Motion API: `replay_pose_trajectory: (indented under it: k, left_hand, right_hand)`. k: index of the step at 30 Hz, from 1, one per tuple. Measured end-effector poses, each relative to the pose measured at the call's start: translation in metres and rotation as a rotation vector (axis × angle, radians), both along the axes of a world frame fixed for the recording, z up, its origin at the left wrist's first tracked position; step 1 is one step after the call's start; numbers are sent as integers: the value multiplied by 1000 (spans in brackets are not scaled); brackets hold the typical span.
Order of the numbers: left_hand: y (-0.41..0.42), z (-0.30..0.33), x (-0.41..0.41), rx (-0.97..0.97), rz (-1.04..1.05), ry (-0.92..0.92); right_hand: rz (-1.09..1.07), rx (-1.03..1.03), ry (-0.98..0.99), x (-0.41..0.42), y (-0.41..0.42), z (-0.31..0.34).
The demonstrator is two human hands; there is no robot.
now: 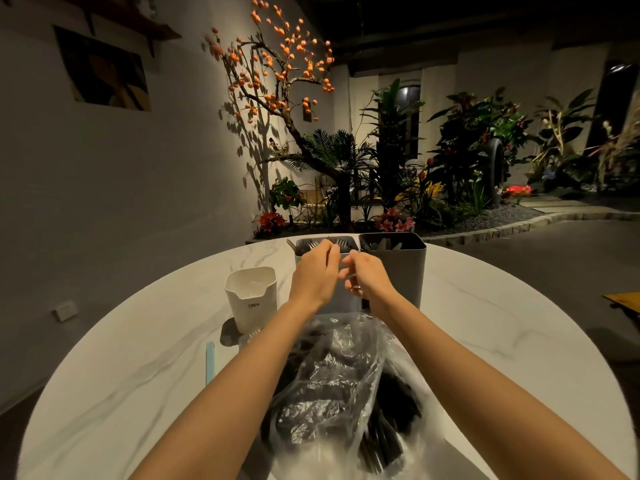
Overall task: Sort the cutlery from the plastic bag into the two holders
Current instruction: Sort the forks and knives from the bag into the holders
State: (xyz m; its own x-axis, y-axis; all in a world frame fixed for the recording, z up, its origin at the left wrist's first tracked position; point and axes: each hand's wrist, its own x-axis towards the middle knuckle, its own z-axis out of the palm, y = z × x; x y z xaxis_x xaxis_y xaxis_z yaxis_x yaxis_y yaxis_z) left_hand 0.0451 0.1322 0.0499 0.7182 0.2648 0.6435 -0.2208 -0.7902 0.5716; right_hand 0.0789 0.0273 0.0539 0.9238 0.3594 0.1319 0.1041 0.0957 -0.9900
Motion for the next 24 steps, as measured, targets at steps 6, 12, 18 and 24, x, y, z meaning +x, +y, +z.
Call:
replay_pose_trajectory:
  k: [6, 12, 18, 24]
  left_hand:
    - [-18, 1, -27, -72, -46, 42]
    - [-27, -11, -48, -174, -80, 34]
    - [-39, -27, -68, -198, -115, 28]
    - [-52, -40, -89, -222, -326, 24]
  right_hand:
    - [0, -4, -77, -23, -12, 6]
    - [-23, -11, -125, -45, -25, -3]
    - [-41, -21, -140, -63, -38, -19]
    - [-169, 34, -154, -72, -53, -35]
